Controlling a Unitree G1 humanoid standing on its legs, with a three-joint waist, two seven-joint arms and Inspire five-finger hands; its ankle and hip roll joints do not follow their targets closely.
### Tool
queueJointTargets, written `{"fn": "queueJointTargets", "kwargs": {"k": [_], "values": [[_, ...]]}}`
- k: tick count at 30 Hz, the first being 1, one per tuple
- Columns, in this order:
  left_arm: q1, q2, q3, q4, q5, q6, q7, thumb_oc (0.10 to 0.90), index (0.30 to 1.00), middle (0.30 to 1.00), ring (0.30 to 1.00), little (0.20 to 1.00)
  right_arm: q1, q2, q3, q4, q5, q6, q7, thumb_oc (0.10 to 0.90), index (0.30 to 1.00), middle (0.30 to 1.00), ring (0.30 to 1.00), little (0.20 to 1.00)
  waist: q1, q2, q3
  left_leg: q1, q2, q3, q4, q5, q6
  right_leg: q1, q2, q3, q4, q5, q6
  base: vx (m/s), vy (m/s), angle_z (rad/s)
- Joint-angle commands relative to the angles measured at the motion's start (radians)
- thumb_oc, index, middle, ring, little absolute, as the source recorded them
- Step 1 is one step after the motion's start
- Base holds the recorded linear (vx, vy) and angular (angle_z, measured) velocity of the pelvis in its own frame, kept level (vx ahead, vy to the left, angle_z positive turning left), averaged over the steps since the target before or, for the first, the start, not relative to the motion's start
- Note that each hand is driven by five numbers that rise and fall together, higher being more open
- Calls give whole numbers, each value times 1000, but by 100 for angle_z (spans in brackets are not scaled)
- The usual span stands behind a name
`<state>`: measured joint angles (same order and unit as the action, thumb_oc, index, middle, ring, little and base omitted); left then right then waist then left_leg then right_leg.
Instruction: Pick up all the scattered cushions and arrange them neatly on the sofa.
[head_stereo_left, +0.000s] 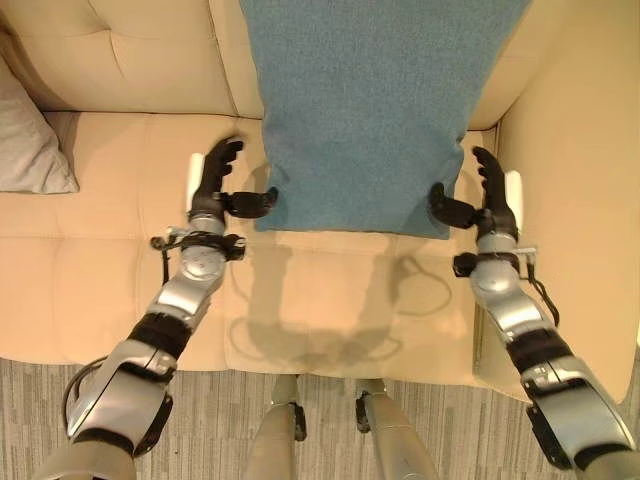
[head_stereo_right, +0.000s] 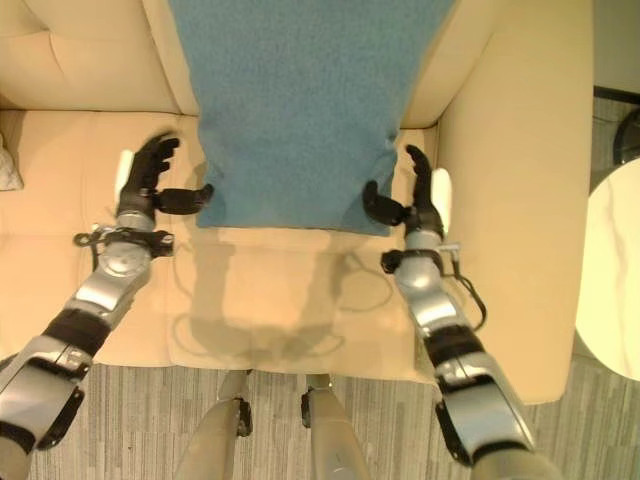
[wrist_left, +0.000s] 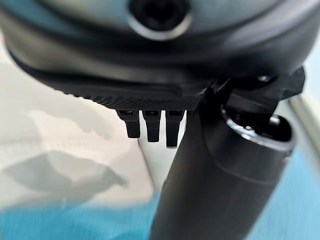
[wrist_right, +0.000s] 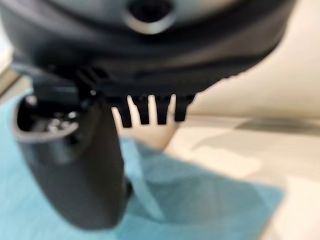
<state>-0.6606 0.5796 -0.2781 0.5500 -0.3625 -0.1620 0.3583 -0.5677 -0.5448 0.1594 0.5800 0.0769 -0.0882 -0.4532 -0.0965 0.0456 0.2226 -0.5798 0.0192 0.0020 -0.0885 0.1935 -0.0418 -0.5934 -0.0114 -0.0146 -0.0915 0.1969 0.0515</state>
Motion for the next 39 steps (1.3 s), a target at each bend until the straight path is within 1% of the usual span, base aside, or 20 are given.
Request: {"fn": "queueJointTargets", "kwargs": {"k": [1,3,5,6,7,8,10,14,15,19,20,22,23,24,29,32,36,37,38,39], "values": [[-8,57,70,-32,-22,-123,-9,800,900,900,900,900,56,-65,-74,-39,-22,-83,-7,800,900,900,900,900,0,-24,-122,56,-56,31,1,-119,-21,38,2,-29,4,-92,87,39,-4,3],[152,71,163,-101,-35,-129,-35,800,900,900,900,900,198,-66,-158,-76,-9,-98,18,800,900,900,900,900,-1,-28,-141,78,-56,29,1,-128,-18,62,2,-34,4,-99,85,50,-3,4],[286,55,234,-148,-25,-129,-48,800,900,900,900,900,309,-49,-222,-98,2,-109,41,800,900,900,900,900,-2,-32,-155,103,-54,29,1,-135,-19,89,0,-39,4,-108,84,67,6,4],[350,39,261,-161,-12,-123,-59,800,900,900,900,900,359,-38,-250,-108,0,-112,53,800,900,900,900,900,-3,-35,-162,117,-51,30,1,-139,-19,104,0,-41,4,-113,84,120,2,2],[458,-4,308,-168,2,-111,-83,800,900,900,900,900,441,-15,-294,-118,-10,-117,71,800,900,900,900,900,-5,-43,-175,152,-43,33,1,-147,-19,141,-1,-43,4,-122,82,83,1,4],[461,-4,309,-170,3,-110,-83,800,900,900,900,900,443,-14,-295,-120,-10,-116,71,800,900,900,900,900,-6,-44,-175,149,-45,33,1,-142,-19,138,-3,-43,4,-118,82,82,-2,4],[572,-50,339,-147,55,-77,-102,800,900,900,900,900,539,23,-331,-136,-33,-113,94,800,900,900,900,900,-6,-48,-186,210,-35,37,1,-155,-20,201,-2,-45,4,-136,79,90,-3,-2],[662,-84,340,-79,132,-38,-131,800,900,900,900,900,620,67,-327,-138,-37,-105,136,800,900,900,900,900,-9,-52,-196,271,-32,44,1,-156,-19,262,-3,-48,4,-146,77,84,12,-2],[710,-116,335,-38,153,-16,-149,800,900,900,900,900,653,94,-306,-117,-37,-94,161,800,900,900,900,900,-8,-53,-204,306,-28,49,1,-159,-17,298,-4,-51,4,-153,75,53,3,-1],[778,-156,309,15,201,6,-176,800,900,900,900,900,692,118,-270,-80,-56,-78,194,800,900,900,900,900,-6,-53,-207,363,-25,54,1,-167,-13,351,-3,-49,4,-163,71,57,10,0],[789,-185,287,91,224,17,-186,800,900,900,900,900,698,138,-235,-31,-67,-74,208,800,900,900,900,900,-6,-56,-209,398,-23,59,1,-172,-11,386,-1,-47,4,-169,69,41,4,2],[795,-193,269,116,249,24,-187,800,900,900,900,900,702,152,-219,-5,-62,-72,218,800,900,900,900,900,-5,-58,-212,415,-23,62,1,-176,-10,404,-1,-43,4,-171,69,24,-2,-4],[797,-214,239,196,289,34,-194,800,900,900,900,900,695,162,-182,49,-76,-69,224,800,900,900,900,900,-4,-60,-212,446,-21,66,1,-183,-9,434,0,-41,4,-176,68,6,-6,-7],[796,-214,239,198,290,33,-194,800,900,900,900,900,694,162,-182,50,-76,-70,224,800,900,900,900,900,-4,-60,-210,449,-21,66,1,-184,-9,436,0,-41,4,-177,68,-7,-16,-6],[742,-268,188,521,367,56,-175,800,900,900,900,900,670,204,-90,217,-85,-62,238,800,900,900,900,900,-12,-65,-219,507,-13,69,1,-198,-12,498,11,-24,4,-196,58,19,-41,-6],[721,-275,154,599,424,60,-172,800,900,900,900,900,657,231,-60,306,-70,-59,244,800,900,900,900,900,-21,-63,-215,516,-5,73,1,-199,-17,503,20,-16,4,-204,54,-22,-55,5],[721,-286,134,628,455,61,-178,800,900,900,900,900,647,247,-38,370,-64,-55,249,800,900,900,900,900,-21,-56,-216,533,-1,82,1,-198,-15,512,25,-9,4,-215,52,-47,-28,7],[708,-287,130,629,442,64,-175,800,900,900,900,900,626,241,-22,406,-71,-48,244,800,900,900,900,900,-13,-72,-183,486,-9,76,125,-226,-16,517,6,-10,4,-208,45,-147,-34,-1],[707,-287,130,629,442,64,-175,800,900,900,900,900,624,241,-22,407,-71,-48,244,800,900,900,900,900,-14,-72,-183,481,-9,75,133,-230,-16,515,6,-11,4,-208,45,-299,-20,5],[692,-290,129,634,439,68,-179,800,900,900,900,900,602,231,-14,430,-83,-40,241,800,900,900,900,900,-10,-90,-168,464,-34,62,225,-299,-13,503,-12,-15,4,-197,42,-156,7,8]]}}
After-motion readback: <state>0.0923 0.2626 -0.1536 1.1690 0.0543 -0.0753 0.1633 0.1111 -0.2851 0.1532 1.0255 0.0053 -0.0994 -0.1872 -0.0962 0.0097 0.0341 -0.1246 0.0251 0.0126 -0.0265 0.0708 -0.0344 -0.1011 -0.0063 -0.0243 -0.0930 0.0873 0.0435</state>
